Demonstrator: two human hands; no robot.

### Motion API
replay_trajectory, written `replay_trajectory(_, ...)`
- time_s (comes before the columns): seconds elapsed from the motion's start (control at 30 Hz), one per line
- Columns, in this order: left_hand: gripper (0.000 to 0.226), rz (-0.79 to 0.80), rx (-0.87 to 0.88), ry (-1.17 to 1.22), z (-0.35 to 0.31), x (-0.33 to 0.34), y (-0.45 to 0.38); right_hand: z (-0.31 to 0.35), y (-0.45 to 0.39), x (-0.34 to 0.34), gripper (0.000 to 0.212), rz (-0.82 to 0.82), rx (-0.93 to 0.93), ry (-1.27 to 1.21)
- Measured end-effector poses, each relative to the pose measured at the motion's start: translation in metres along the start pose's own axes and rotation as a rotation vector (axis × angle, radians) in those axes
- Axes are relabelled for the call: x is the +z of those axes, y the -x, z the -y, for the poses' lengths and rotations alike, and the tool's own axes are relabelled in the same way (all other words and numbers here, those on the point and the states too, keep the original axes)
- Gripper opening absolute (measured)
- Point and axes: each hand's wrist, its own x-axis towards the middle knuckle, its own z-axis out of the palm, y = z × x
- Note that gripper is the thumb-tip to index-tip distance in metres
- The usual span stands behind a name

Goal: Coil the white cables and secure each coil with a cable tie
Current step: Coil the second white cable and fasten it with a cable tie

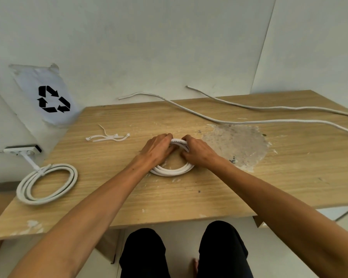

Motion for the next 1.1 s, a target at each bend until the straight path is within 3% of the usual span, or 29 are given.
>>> replay_trajectory(0.27,0.039,-0.187,-0.209,-0.020,0.002,-0.010,0.016,0.028,-0.008,-0.021,0.031,-0.066,0.162,0.071)
replay_trajectory(0.37,0.031,-0.260,-0.293,0.015,0.004,-0.012,0.025,0.035,-0.006,-0.027,0.024,0.024,0.200,-0.375)
replay_trajectory(0.47,0.021,-0.263,-0.331,0.017,0.003,-0.014,0.026,0.039,0.000,-0.025,0.038,0.042,0.210,-0.696)
replay_trajectory(0.63,0.023,-0.279,-0.287,0.014,-0.001,-0.012,0.023,0.048,0.000,-0.008,0.077,-0.086,0.414,-1.034)
replay_trajectory(0.83,0.023,-0.286,-0.314,0.059,0.000,-0.009,0.019,0.050,-0.011,-0.004,0.076,-0.081,0.573,-1.330)
replay_trajectory(0.9,0.021,-0.265,-0.357,0.234,0.002,-0.017,0.023,0.050,-0.013,-0.003,0.063,-0.082,0.542,-1.279)
replay_trajectory(1.03,0.014,-0.229,-0.445,1.002,0.002,-0.042,0.033,0.051,-0.017,-0.008,0.048,-0.138,0.431,-1.196)
replay_trajectory(1.1,0.036,-0.339,-0.535,1.107,-0.004,-0.043,0.037,0.053,-0.017,-0.008,0.048,-0.186,0.367,-1.152)
